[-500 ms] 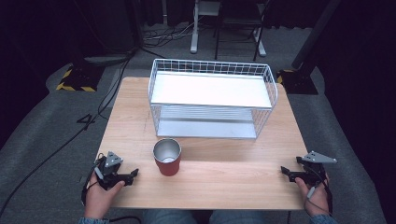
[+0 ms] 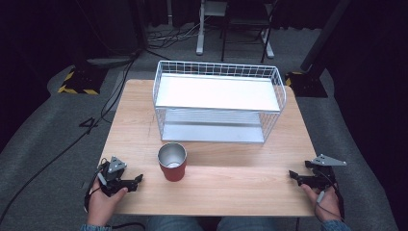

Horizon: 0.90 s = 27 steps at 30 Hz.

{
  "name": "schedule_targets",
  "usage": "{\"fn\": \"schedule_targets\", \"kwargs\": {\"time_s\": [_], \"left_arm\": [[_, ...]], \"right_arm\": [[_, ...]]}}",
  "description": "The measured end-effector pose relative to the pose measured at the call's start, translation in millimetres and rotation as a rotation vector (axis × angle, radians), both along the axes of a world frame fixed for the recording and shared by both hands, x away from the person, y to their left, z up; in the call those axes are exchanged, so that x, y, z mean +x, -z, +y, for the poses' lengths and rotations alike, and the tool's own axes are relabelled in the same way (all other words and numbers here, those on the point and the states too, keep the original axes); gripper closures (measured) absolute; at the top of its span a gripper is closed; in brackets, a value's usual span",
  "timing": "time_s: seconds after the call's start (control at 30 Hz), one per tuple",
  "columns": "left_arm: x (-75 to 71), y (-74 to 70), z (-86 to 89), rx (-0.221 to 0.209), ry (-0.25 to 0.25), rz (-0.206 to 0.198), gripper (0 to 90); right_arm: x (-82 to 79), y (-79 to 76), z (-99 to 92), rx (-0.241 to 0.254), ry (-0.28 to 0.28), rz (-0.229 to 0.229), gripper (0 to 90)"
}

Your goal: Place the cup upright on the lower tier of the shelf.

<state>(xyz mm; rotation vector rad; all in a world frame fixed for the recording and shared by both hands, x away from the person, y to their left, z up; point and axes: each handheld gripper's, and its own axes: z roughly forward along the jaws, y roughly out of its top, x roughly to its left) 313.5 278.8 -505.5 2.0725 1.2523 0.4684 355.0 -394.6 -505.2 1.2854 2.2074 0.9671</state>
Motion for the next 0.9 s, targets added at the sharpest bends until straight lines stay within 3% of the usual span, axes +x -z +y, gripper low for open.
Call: {"fn": "schedule_targets", "kwargs": {"time_s": [0.13,0.4,0.77,0.9], "left_arm": [[-0.3,-2.2,2.2,-0.038,-0.009,0.019,16.0],[-4.4,-13.4,-1.8,-0.075,-0.011,-0.007,16.0],[-13.0,-26.9,-20.5,-0.186,0.079,-0.147,15.8],[-16.3,-32.0,-27.7,-0.257,0.11,-0.195,15.6]], "right_arm": [[6.0,1.1,3.3,-0.018,0.016,0.03,0.0],[7.4,1.3,4.3,-0.016,0.017,0.03,0.1],[7.5,1.2,4.2,-0.016,0.016,0.03,0.1],[7.4,1.2,4.2,-0.016,0.016,0.03,0.2]]}}
